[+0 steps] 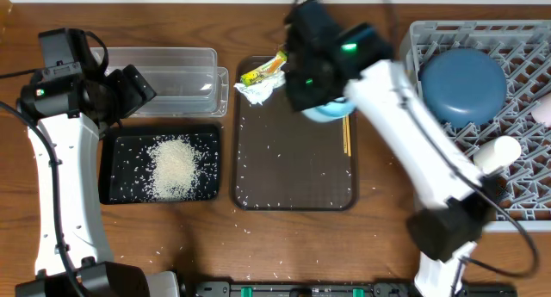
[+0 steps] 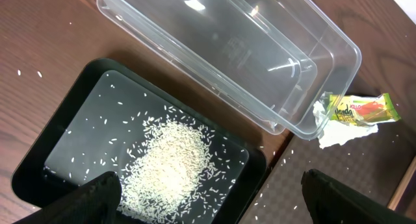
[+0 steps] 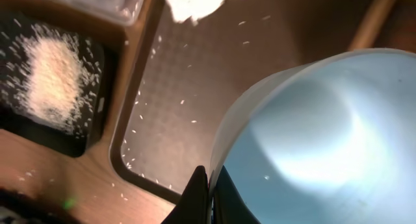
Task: Sort waste into correct bins and load items into the dishwasher rack
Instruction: 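Lift the light-blue bowl and carry it right into the rack, then lower the light-blue bowl into the rack's right side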
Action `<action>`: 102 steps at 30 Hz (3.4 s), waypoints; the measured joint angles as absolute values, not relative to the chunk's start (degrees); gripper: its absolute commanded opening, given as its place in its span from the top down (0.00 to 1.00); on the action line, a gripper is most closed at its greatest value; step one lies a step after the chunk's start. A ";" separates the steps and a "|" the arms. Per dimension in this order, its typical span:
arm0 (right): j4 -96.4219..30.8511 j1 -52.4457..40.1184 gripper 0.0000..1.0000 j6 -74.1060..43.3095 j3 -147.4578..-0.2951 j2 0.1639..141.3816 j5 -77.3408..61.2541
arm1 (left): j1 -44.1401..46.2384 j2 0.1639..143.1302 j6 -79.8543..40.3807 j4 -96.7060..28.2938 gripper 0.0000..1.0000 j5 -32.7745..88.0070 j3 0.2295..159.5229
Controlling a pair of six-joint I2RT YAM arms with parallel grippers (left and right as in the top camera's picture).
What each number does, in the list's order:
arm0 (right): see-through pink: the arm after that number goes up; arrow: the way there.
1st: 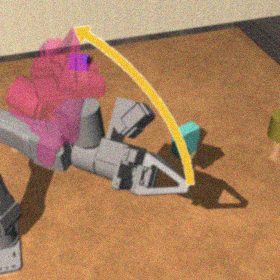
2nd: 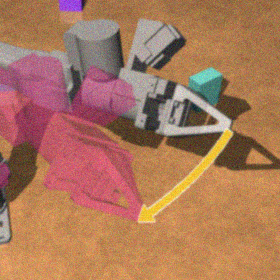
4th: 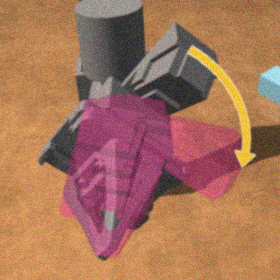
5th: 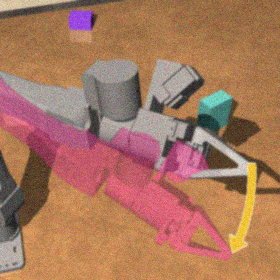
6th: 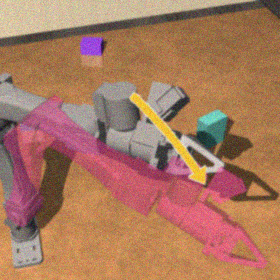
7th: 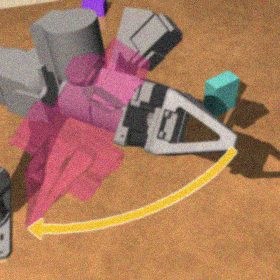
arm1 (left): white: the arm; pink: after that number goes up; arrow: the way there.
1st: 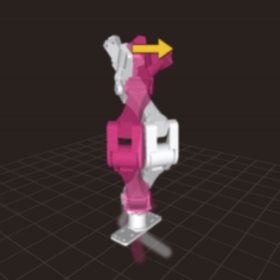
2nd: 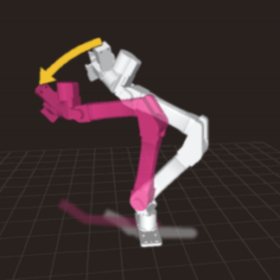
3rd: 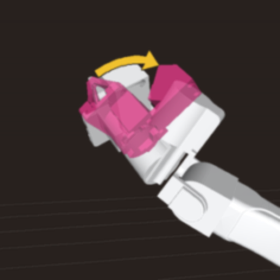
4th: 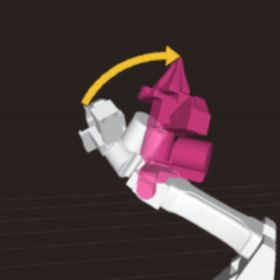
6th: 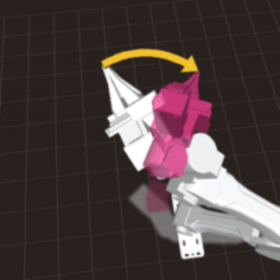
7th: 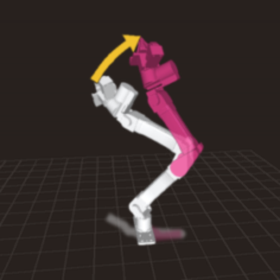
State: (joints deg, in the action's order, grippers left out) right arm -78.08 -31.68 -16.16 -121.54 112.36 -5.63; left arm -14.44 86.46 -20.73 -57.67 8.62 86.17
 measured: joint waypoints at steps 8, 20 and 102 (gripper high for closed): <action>-84.38 -15.88 0.99 -15.49 -122.56 101.23 -5.32 | -14.44 86.48 -20.73 -57.67 0.08 8.62 86.17; -88.05 7.92 0.99 -9.43 -122.63 99.33 -7.03 | -14.44 86.48 -20.73 -57.67 0.08 8.62 86.17; -52.97 55.35 0.73 -18.90 -79.85 99.92 -48.36 | -14.44 86.46 -20.73 -57.67 0.08 8.62 86.17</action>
